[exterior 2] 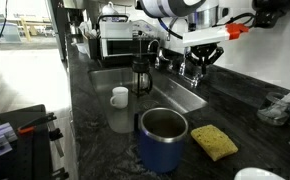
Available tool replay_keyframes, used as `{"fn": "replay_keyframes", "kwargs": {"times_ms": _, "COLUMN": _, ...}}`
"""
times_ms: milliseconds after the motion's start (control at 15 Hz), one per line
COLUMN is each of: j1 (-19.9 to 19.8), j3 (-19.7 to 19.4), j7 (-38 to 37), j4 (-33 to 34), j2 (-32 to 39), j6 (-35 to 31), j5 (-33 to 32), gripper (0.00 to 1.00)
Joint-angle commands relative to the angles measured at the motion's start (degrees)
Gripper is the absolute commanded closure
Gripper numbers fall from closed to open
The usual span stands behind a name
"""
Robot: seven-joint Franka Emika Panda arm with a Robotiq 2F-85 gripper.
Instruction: Move the tap faucet from right to left
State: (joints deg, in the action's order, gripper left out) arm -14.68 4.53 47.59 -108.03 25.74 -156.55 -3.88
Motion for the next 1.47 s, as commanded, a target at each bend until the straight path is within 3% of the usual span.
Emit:
{"fn": "replay_keyframes", "kwargs": {"times_ms": 0, "j1": -1.89, "j3": 3.95, "j7": 5.5, "j4": -0.98, "j2": -0.37, "j6": 0.0, "j5": 4.02, "gripper": 1.0}}
{"fn": "replay_keyframes", "kwargs": {"times_ms": 600, "j1": -2.26, "j3": 8.58, "j7": 13.76, "j4": -3.33, "j2": -1.7, "j6": 0.1, "j5": 9.96, "gripper": 1.0}}
{"fn": "replay_keyframes", "kwargs": {"times_ms": 667, "j1": -0.93, "j3": 7.07, "j7": 12.59, "j4": -3.69, "j2": -2.11, "j6": -0.24, "j5": 8.05, "gripper": 0.74}}
{"fn": "replay_keyframes", "kwargs": {"times_ms": 733, "j1": 2.31, "j3": 2.82, "j7": 8.41, "j4": -4.36, "j2": -2.97, "j6": -1.05, "j5": 3.31, "gripper": 0.73}}
{"fn": "replay_keyframes", "kwargs": {"times_ms": 933, "j1": 6.34, "j3": -3.37, "j7": 1.93, "j4": -5.84, "j2": -6.03, "j6": -1.7, "j5": -5.64, "gripper": 0.53}}
{"fn": "replay_keyframes", "kwargs": {"times_ms": 1133, "j1": 7.77, "j3": -5.96, "j7": -2.07, "j4": -7.67, "j2": -9.8, "j6": -1.11, "j5": -11.19, "gripper": 0.33}}
{"fn": "replay_keyframes", "kwargs": {"times_ms": 1400, "j1": 7.49, "j3": -5.65, "j7": -2.38, "j4": -9.66, "j2": -14.03, "j6": 2.98, "j5": -11.46, "gripper": 0.05}}
